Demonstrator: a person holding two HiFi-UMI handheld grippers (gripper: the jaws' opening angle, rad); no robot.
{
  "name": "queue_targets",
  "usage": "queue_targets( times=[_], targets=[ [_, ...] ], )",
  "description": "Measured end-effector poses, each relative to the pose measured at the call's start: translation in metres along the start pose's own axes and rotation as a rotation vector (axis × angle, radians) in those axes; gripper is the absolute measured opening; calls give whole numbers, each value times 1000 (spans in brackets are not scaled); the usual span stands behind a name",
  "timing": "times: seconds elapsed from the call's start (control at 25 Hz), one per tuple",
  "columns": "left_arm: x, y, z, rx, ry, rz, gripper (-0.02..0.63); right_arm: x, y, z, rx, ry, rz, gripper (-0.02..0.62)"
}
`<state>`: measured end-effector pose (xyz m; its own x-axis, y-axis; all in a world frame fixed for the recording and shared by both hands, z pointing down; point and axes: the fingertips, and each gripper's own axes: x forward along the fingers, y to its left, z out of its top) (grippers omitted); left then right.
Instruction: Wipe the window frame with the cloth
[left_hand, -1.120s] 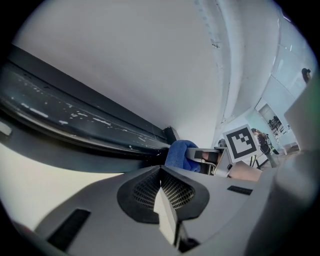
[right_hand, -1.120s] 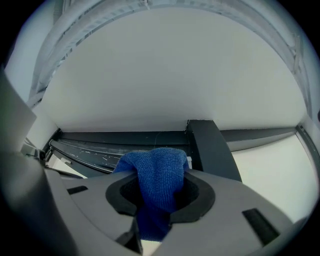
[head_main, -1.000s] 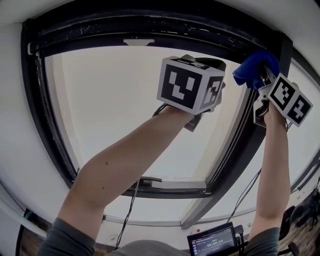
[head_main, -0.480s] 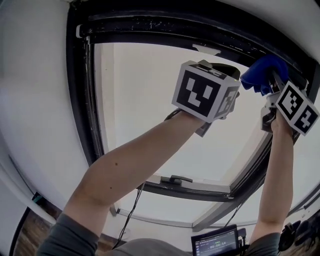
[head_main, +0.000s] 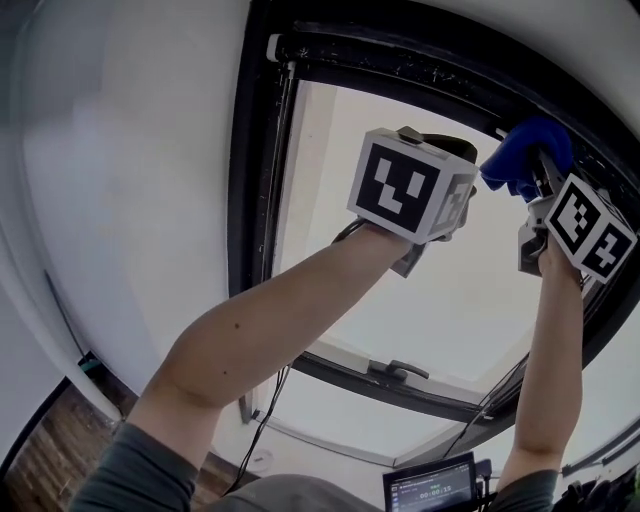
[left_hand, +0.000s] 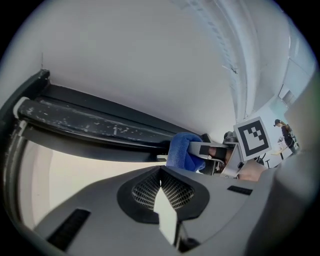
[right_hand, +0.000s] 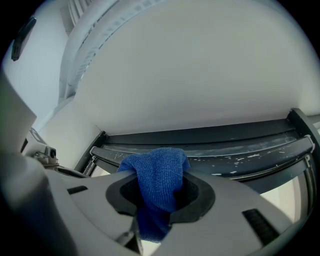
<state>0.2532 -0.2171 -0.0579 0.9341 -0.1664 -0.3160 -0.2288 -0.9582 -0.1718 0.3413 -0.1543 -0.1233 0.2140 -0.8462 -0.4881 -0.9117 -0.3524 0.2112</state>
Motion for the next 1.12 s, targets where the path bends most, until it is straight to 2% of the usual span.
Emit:
queue_targets(
  times=[0.08, 0.28, 0.64, 0.8, 1.12],
  targets=[
    [-16, 21, -3, 2, 10, 39, 8, 8, 22, 0, -18, -4, 14, 120],
    [-50, 63, -5, -3, 26, 105, 8, 33, 89, 1, -21, -7, 128, 120],
    [-126, 133, 2, 50, 43, 254, 9, 76, 187, -2, 53, -25, 237, 120],
    [-157, 164, 11, 74, 50, 340, 8, 96, 235, 1, 70, -38, 311, 120],
    [-197, 188, 16, 132, 91, 429, 8, 129, 321, 4, 104, -47, 453, 120]
  ],
)
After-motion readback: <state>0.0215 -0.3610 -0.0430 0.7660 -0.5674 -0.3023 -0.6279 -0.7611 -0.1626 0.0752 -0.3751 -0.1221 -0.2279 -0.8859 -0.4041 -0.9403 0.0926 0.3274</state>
